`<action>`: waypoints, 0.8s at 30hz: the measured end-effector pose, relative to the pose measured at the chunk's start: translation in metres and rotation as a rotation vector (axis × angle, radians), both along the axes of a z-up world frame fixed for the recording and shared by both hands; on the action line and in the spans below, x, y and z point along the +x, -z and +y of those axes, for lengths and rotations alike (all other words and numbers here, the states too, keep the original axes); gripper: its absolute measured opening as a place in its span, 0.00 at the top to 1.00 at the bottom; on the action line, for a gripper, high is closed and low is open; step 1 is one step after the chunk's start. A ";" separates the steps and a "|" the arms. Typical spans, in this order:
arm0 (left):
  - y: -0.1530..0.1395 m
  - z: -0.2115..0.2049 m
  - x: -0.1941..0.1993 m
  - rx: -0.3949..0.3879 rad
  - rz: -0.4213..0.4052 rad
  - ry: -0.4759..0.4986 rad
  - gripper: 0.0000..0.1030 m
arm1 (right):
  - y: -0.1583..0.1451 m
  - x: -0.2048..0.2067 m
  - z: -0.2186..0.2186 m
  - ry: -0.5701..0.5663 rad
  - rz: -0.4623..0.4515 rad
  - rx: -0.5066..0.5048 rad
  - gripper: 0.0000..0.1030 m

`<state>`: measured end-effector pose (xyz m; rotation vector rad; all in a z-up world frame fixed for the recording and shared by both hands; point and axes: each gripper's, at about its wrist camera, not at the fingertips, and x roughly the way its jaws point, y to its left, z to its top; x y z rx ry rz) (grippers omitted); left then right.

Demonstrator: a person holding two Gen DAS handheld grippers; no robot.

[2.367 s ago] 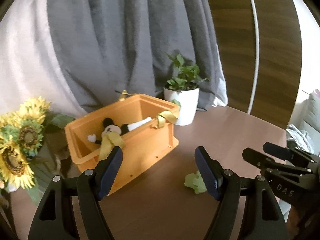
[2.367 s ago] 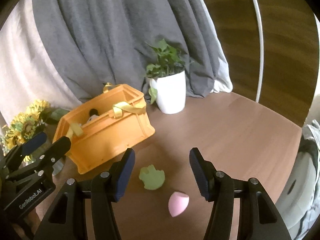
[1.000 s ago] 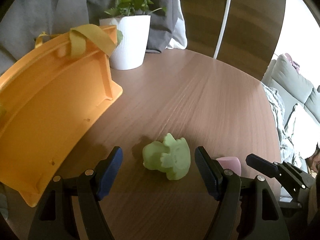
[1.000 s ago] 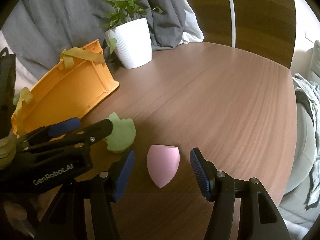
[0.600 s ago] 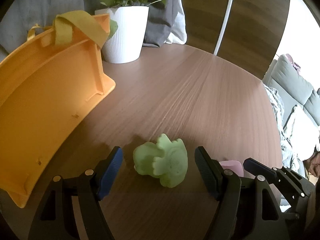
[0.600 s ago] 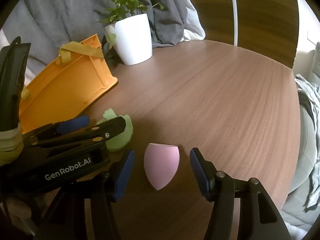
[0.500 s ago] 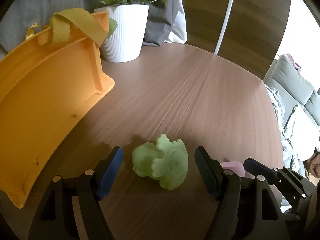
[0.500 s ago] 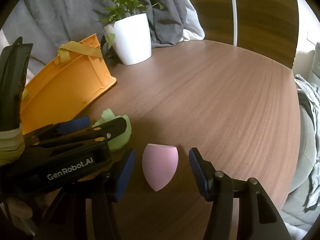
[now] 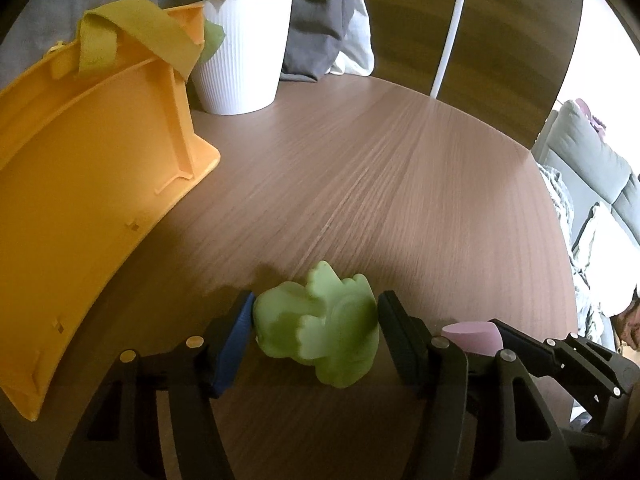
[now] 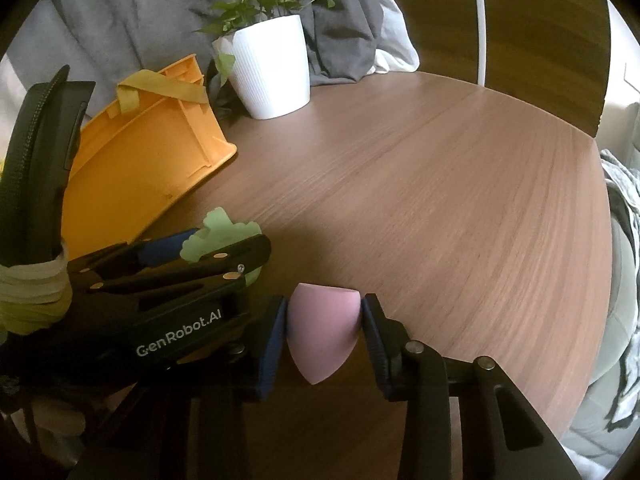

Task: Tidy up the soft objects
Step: 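Grasp the green frog toy with the left tool while the right tool grasps the pink sponge, then lift and carry the green frog and pink sponge over the orange crate with both tools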

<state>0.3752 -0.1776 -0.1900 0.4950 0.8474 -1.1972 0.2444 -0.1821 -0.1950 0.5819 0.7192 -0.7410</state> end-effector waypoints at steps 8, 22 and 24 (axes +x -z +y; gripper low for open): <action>-0.006 0.004 -0.003 -0.021 -0.031 -0.013 0.52 | -0.001 -0.002 -0.001 -0.016 -0.008 0.000 0.63; -0.014 0.019 -0.006 -0.046 -0.083 -0.071 0.57 | -0.006 -0.008 -0.001 -0.032 -0.038 -0.012 0.63; -0.016 0.022 -0.006 -0.051 -0.082 -0.085 0.57 | -0.007 -0.009 -0.001 -0.035 -0.041 -0.019 0.63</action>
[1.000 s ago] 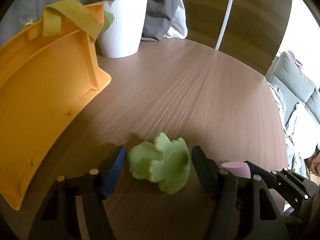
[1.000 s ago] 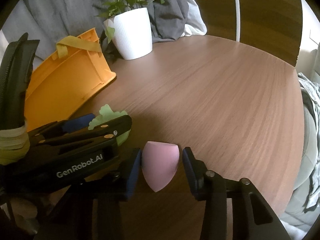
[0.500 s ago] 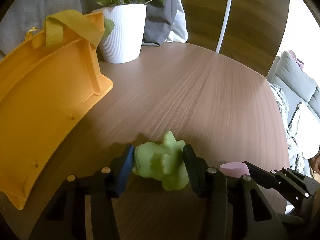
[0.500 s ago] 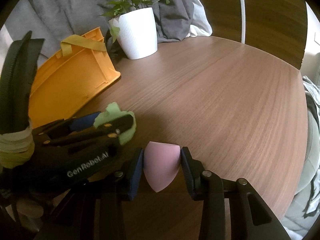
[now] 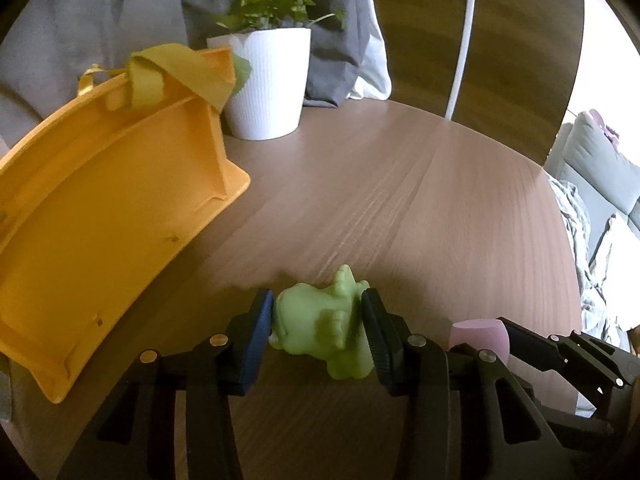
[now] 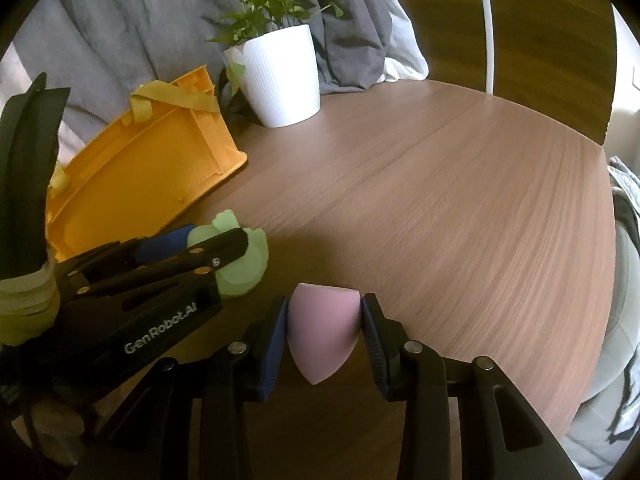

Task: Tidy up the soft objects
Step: 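Lift and carry the green frog and pink sponge over the orange crate with both tools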

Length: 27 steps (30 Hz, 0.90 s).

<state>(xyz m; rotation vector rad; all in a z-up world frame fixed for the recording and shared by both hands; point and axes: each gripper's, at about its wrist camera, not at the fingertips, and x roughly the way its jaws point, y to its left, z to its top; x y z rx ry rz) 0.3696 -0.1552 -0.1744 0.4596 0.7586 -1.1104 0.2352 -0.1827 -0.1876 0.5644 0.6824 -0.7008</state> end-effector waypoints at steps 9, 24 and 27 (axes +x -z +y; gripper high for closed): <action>-0.014 0.016 -0.004 -0.033 -0.022 -0.069 0.57 | -0.010 -0.004 0.001 -0.028 -0.017 -0.035 0.63; -0.053 0.051 -0.025 -0.117 -0.045 -0.256 0.57 | -0.055 -0.018 -0.002 -0.136 -0.091 -0.132 0.63; -0.059 0.056 -0.030 -0.133 -0.041 -0.292 0.57 | -0.065 -0.021 -0.004 -0.171 -0.111 -0.147 0.63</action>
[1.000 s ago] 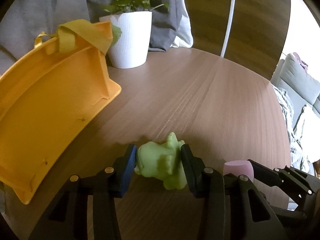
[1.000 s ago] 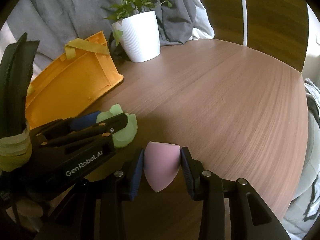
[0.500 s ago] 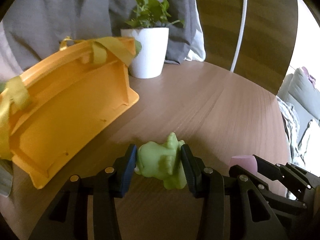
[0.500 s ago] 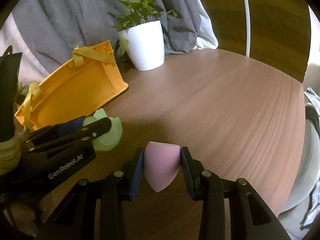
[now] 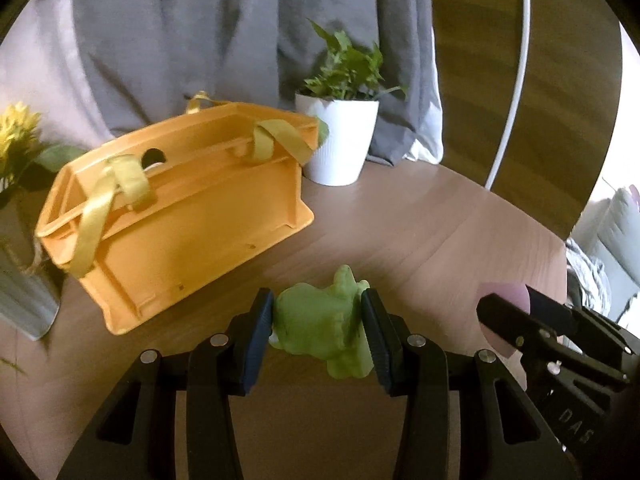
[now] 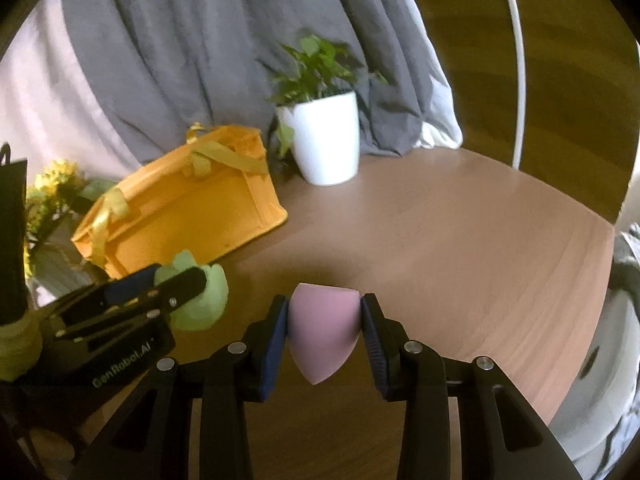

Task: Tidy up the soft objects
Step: 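Lift and carry the green frog and pink sponge over the orange crate with both tools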

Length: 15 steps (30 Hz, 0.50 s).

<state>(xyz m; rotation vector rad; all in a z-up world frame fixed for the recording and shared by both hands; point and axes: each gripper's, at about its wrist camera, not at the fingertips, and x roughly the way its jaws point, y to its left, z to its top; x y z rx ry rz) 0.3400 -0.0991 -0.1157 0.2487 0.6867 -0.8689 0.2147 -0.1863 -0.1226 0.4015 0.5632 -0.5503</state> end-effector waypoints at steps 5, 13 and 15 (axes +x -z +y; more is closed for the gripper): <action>-0.013 0.009 -0.007 -0.033 0.000 -0.089 0.57 | -0.016 -0.001 -0.004 -0.061 -0.022 -0.032 0.63; -0.032 0.021 -0.018 -0.070 -0.011 -0.206 0.57 | -0.035 -0.002 -0.016 -0.134 -0.059 -0.060 0.63; -0.037 0.022 -0.021 -0.076 -0.019 -0.236 0.57 | -0.041 -0.001 -0.021 -0.149 -0.071 -0.058 0.63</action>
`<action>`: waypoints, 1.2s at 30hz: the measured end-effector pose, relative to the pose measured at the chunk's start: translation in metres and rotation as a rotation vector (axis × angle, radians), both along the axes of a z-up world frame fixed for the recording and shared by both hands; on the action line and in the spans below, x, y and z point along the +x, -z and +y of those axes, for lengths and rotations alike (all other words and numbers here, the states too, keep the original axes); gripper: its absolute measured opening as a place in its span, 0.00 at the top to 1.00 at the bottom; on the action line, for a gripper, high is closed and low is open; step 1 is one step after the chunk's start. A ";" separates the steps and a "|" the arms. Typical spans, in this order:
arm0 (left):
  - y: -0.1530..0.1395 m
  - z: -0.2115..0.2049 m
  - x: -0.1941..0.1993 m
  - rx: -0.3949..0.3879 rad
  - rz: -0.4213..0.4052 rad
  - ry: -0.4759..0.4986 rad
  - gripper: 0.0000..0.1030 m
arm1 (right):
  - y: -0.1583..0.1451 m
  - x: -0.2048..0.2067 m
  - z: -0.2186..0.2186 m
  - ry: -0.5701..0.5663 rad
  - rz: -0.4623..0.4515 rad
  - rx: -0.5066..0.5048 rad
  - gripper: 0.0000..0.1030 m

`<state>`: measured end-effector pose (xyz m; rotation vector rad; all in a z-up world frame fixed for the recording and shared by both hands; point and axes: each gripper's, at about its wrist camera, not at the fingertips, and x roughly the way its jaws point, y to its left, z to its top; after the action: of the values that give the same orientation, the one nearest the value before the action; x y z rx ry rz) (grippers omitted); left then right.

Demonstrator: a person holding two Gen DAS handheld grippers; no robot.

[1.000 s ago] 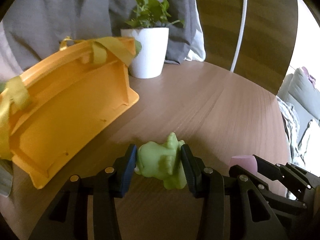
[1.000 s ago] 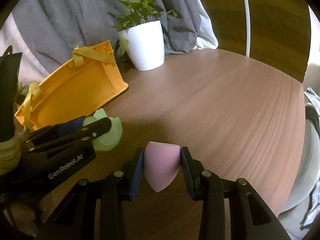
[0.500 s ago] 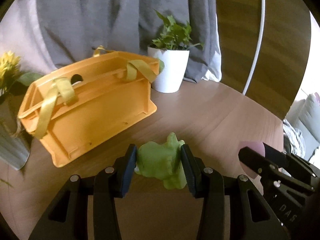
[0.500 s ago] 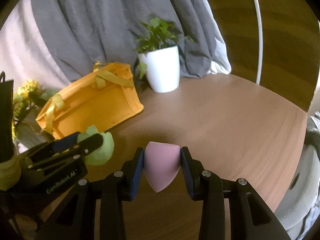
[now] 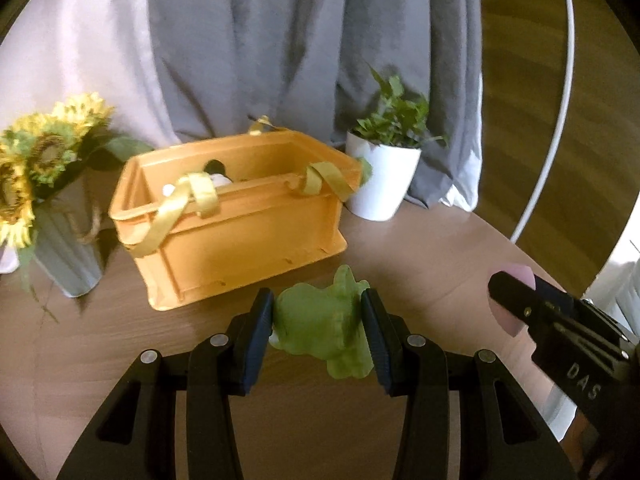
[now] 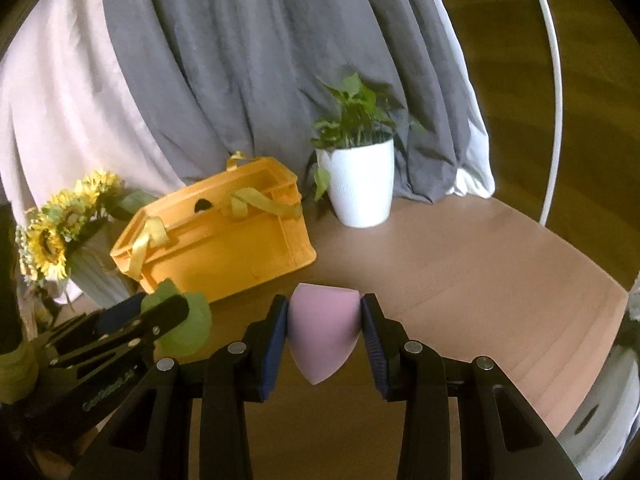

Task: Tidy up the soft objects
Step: 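Lift and carry the green frog and pink sponge over the orange crate with both tools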

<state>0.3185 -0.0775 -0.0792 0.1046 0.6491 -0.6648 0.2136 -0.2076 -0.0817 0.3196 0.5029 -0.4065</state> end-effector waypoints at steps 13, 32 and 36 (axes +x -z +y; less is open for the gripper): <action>-0.033 0.007 -0.008 -0.059 -0.056 -0.149 0.57 | -0.030 0.011 -0.016 -0.132 -0.079 -0.011 0.63; -0.071 0.009 0.013 -0.099 -0.176 -0.293 0.57 | -0.067 0.058 -0.025 -0.286 -0.209 -0.059 0.63; -0.081 0.009 0.022 -0.099 -0.213 -0.302 0.57 | -0.076 0.070 -0.025 -0.296 -0.241 -0.068 0.63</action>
<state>0.3407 -0.0687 0.0022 -0.0152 0.4141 -0.3863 0.2840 -0.2329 -0.0058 0.2206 0.2933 -0.0950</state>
